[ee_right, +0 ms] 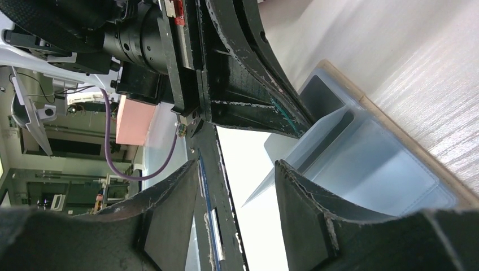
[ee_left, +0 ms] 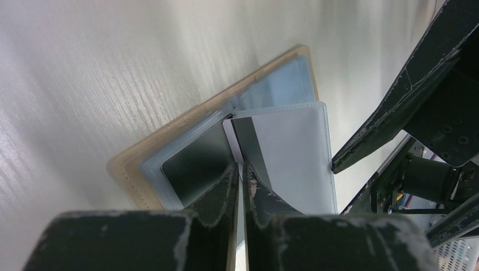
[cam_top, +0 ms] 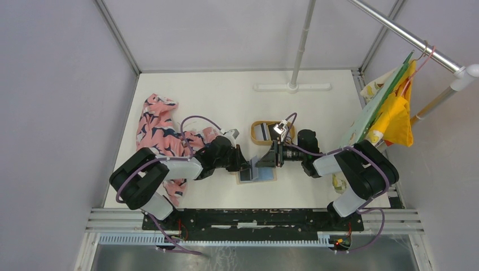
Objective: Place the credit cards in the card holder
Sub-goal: Insert the credit card into the card holder.
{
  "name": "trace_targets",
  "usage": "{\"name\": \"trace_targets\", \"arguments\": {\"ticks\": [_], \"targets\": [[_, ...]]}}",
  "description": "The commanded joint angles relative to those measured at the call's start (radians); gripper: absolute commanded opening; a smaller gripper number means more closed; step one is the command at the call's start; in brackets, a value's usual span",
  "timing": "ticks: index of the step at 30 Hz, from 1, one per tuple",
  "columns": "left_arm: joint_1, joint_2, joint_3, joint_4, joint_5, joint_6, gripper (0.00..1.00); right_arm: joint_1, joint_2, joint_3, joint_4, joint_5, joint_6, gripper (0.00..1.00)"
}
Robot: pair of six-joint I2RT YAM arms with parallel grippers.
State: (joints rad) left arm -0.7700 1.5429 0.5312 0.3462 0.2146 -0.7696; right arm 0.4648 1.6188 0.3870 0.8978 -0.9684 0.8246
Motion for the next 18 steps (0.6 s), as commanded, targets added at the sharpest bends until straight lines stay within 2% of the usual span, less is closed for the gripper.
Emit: {"name": "trace_targets", "arguments": {"ticks": [1, 12, 18], "targets": [[-0.005, 0.008, 0.033, 0.002, 0.005, -0.025, 0.11, 0.003, -0.001, 0.029, 0.016, -0.010, -0.032, 0.58], [-0.030, 0.055, 0.074, 0.002, 0.024, -0.016, 0.10, -0.013, -0.013, 0.021, -0.035, 0.010, -0.053, 0.53], [-0.038, 0.084, 0.099, 0.002, 0.034, -0.014, 0.09, -0.024, -0.014, 0.010, -0.040, 0.017, -0.051, 0.53]]}}
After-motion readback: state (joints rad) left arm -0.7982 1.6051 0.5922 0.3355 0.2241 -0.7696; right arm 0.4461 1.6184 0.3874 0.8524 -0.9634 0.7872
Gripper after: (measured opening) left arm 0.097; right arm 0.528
